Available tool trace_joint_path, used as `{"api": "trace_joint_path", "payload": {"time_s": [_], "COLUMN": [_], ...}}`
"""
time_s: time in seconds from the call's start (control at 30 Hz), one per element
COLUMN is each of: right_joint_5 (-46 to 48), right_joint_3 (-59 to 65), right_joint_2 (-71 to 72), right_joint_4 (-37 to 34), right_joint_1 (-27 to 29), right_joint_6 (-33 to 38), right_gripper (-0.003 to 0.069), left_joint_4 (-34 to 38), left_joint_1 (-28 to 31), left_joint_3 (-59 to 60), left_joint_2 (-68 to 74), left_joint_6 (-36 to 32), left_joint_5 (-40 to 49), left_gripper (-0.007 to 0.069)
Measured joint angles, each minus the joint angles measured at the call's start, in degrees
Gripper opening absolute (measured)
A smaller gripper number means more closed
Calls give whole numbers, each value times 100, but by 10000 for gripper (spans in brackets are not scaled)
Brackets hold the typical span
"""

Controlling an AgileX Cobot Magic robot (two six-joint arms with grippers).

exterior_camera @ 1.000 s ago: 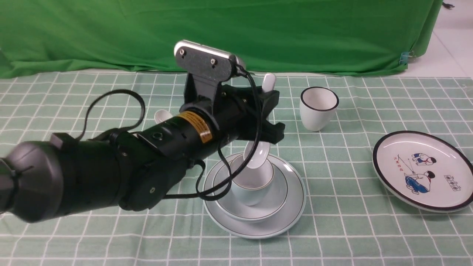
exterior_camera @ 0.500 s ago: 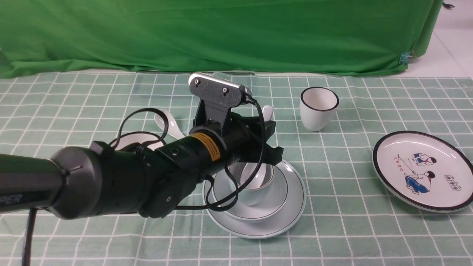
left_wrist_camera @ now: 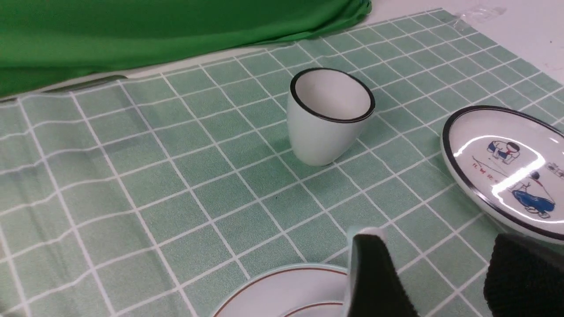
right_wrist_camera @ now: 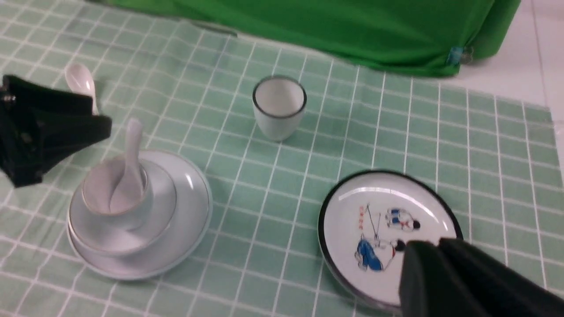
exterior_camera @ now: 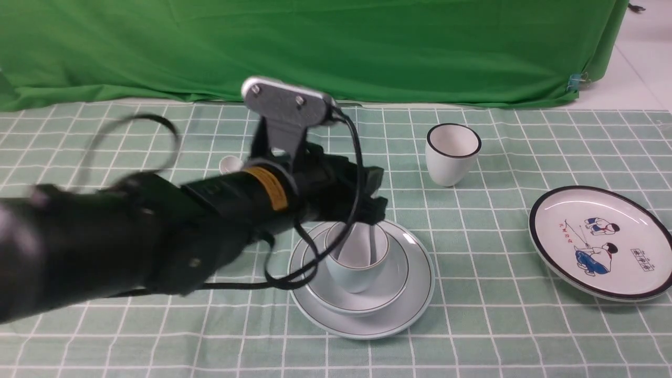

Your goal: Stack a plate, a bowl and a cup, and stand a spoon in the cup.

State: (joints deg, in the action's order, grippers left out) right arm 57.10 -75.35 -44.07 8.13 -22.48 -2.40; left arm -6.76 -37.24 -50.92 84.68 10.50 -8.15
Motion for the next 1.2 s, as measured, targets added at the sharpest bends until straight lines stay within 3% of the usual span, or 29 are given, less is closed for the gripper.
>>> {"api": "trace_joint_path", "payload": {"time_s": [0.17,0.27,0.4,0.53,0.8,1.2], "right_joint_5": [-1263,-2900,-4997,-6136,-6511,-6185], "right_joint_3": [987,2335,4185,5149,5464,5470], "right_joint_2": [773,1817,3222,3956,4415,4415], "right_joint_4": [0,0,0,0,0,0], "right_joint_1": [0,0,0,0,0,0], "right_joint_6": [-116,-128,-165,-165,-183,-183], "right_gripper": [69,69,69,71,103,130], "left_joint_4": [-23,-94,-142,-147,-153,-170], "left_joint_1": [0,0,0,0,0,0], "left_joint_3": [0,28,408,870,1841,1948], "left_joint_2": [-959,-1688,-2629,-3328,-4557,-4983], "left_joint_6": [0,-10,94,193,450,470], "left_joint_5": [1121,2082,2526,2519,2451,2351], "left_gripper": [195,51,6,2,1,10]}}
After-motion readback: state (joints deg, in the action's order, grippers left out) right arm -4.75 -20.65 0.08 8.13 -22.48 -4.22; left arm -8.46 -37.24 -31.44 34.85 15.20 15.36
